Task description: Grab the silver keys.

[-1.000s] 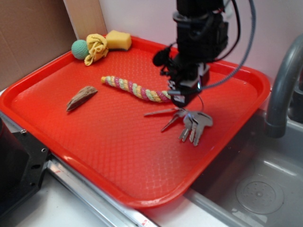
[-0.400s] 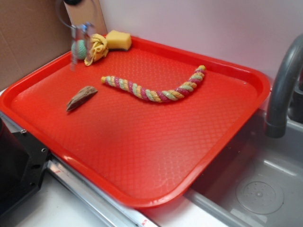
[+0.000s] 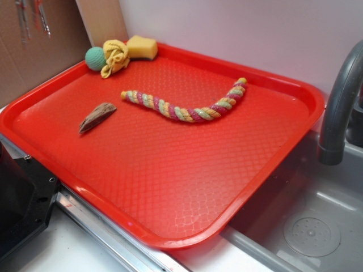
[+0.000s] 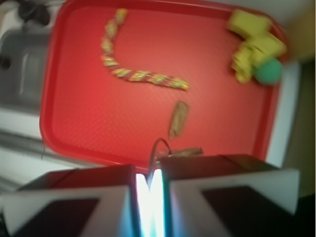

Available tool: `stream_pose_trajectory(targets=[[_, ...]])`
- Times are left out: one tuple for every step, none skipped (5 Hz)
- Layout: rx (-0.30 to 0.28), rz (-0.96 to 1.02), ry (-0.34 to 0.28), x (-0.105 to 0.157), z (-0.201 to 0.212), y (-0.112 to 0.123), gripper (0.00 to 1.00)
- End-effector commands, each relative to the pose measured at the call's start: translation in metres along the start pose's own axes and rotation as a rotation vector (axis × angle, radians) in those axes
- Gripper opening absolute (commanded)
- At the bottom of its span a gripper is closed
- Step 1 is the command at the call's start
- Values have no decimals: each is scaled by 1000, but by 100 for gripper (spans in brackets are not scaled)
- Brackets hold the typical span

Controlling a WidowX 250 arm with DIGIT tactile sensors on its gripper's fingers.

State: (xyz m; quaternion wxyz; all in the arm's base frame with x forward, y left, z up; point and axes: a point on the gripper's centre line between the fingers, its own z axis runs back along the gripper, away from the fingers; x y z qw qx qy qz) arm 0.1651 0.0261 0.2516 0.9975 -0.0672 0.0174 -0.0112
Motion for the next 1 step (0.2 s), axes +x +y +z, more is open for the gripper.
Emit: stream_pose_trajectory(targets=[[142, -37, -131, 6, 32, -51, 0]])
